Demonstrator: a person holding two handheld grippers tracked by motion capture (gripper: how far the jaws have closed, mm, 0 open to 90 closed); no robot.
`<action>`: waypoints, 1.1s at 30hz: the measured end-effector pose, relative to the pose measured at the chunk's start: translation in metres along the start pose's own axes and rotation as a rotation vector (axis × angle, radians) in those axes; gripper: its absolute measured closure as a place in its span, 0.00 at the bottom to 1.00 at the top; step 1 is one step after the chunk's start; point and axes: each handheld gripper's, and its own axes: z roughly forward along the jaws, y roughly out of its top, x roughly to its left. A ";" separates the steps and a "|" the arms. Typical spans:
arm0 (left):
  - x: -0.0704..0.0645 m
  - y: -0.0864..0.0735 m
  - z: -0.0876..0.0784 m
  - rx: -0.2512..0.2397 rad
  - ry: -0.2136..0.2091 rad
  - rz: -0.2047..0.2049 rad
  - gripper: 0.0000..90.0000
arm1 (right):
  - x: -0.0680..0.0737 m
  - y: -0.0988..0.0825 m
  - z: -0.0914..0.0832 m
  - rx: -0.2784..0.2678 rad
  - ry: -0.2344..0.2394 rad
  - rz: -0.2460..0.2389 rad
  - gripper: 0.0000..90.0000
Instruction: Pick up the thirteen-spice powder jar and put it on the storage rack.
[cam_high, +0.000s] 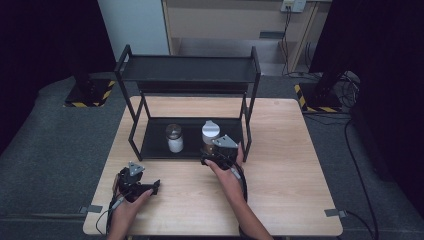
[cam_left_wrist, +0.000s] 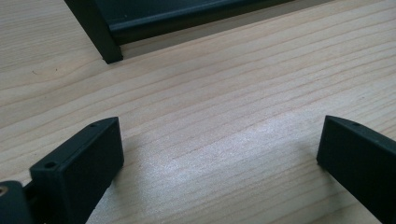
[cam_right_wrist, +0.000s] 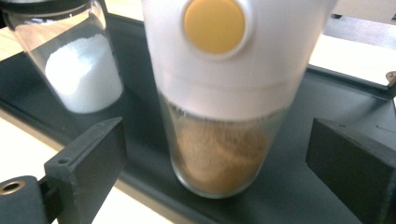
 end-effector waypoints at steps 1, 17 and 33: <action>0.000 0.000 0.000 0.000 0.000 0.000 0.00 | 0.000 -0.002 -0.002 -0.002 -0.002 -0.004 0.06; 0.000 0.000 0.000 0.000 -0.001 0.000 0.00 | -0.007 -0.015 -0.041 0.004 0.078 -0.052 0.06; 0.000 0.000 0.000 0.000 -0.001 0.001 0.00 | -0.035 -0.031 -0.074 0.058 0.223 -0.133 0.07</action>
